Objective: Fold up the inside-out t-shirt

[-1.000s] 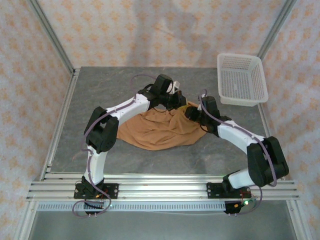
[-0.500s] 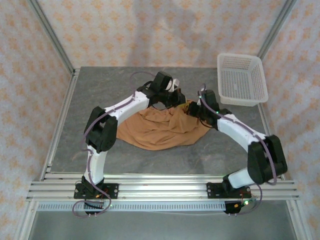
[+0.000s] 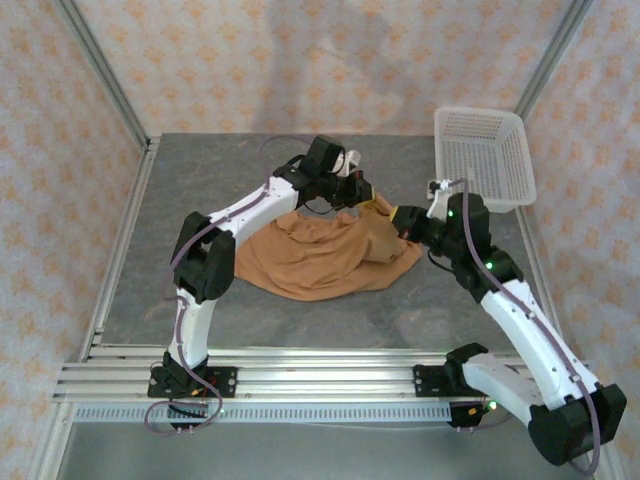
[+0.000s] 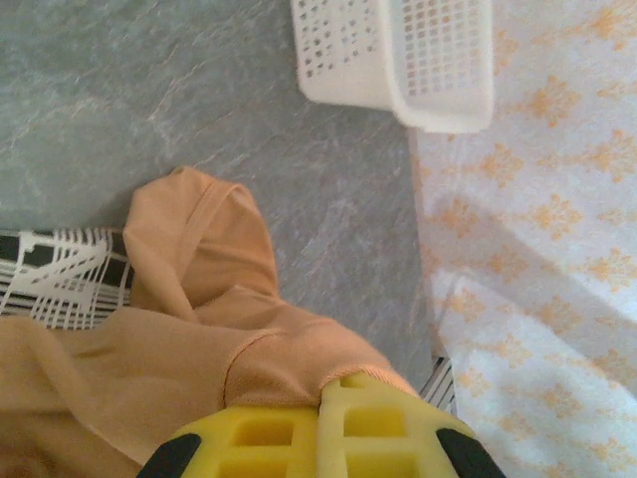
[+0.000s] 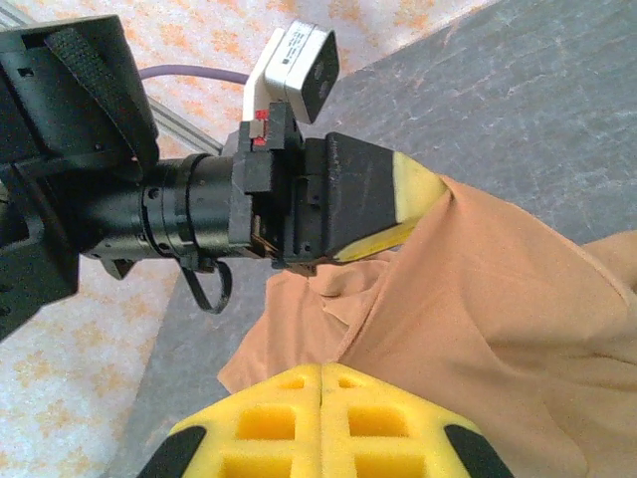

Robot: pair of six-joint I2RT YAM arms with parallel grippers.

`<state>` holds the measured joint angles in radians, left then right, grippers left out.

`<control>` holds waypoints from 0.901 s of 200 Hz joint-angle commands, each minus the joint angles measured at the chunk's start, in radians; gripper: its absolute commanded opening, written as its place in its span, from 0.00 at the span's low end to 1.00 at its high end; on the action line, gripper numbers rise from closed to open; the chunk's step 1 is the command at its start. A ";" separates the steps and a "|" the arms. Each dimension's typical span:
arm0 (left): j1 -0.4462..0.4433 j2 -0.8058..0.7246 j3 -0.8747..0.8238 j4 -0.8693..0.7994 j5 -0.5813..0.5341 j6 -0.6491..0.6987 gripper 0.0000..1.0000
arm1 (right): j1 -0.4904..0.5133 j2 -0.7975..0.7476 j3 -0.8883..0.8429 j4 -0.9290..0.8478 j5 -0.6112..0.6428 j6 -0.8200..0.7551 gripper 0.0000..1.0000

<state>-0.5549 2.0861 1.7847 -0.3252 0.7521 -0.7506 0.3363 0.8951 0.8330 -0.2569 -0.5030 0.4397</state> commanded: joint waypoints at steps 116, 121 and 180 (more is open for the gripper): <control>0.012 -0.159 -0.147 0.077 -0.054 -0.014 0.00 | -0.166 -0.043 -0.051 -0.002 0.087 0.124 0.00; 0.012 -0.168 -0.169 0.106 -0.054 -0.030 0.00 | -0.170 -0.044 -0.076 -0.011 0.116 0.121 0.00; -0.024 -0.106 -0.291 0.353 -0.027 -0.191 0.00 | -0.179 0.090 -0.285 0.101 0.103 0.146 0.00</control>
<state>-0.5579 1.9369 1.4899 -0.0811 0.7185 -0.8795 0.1577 0.9424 0.5663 -0.2089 -0.3359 0.5800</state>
